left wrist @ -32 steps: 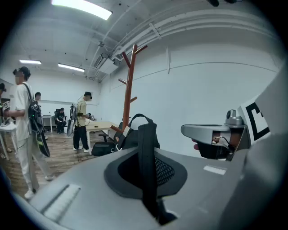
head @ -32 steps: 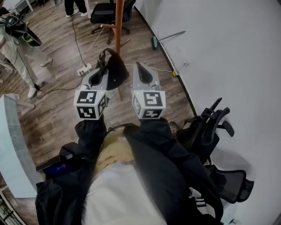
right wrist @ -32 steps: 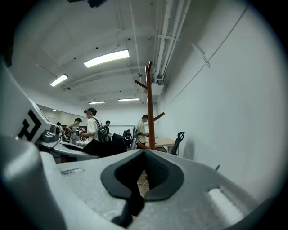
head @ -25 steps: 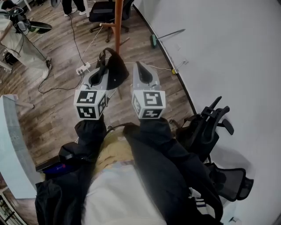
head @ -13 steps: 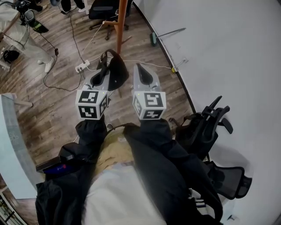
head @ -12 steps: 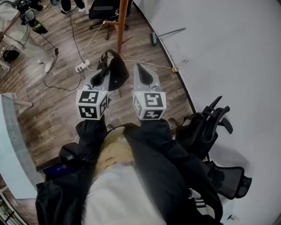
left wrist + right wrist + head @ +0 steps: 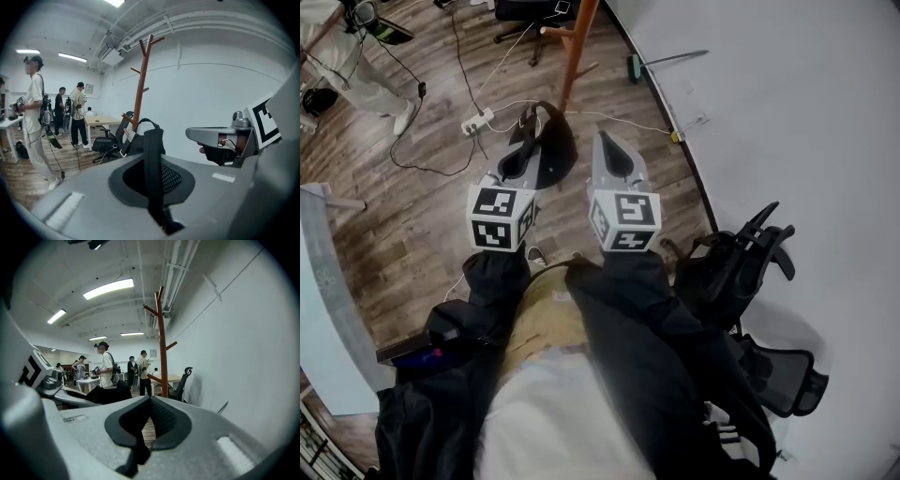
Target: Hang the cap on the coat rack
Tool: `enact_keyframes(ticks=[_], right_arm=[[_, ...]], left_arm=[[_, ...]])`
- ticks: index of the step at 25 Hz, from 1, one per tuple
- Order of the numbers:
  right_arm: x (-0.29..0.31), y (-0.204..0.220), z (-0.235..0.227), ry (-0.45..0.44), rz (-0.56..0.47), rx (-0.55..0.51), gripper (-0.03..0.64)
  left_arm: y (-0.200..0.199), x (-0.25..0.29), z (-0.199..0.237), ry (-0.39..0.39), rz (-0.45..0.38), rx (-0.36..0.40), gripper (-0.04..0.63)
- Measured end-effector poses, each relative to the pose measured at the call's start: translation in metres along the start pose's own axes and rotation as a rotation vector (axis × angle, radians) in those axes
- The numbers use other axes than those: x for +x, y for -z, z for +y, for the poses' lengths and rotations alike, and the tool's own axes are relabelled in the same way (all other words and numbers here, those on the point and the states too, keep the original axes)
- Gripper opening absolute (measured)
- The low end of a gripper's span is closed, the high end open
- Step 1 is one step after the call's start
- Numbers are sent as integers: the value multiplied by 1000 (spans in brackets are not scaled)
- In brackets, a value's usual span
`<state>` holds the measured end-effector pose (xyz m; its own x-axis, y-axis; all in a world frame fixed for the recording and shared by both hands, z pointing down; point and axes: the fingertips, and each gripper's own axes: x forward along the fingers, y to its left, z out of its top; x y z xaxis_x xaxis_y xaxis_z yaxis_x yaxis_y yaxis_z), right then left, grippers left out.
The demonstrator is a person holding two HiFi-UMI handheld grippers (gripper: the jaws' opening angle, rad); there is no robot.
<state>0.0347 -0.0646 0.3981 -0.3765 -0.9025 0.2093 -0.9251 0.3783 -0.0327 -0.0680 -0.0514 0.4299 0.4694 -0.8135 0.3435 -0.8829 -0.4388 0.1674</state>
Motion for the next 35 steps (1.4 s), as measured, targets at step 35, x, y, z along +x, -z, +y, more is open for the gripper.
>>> enact_keyframes(ticks=[35], right_arm=[[129, -29, -81, -181, -65, 78, -2]], left_arm=[[-83, 111, 77, -210, -2, 76, 6]])
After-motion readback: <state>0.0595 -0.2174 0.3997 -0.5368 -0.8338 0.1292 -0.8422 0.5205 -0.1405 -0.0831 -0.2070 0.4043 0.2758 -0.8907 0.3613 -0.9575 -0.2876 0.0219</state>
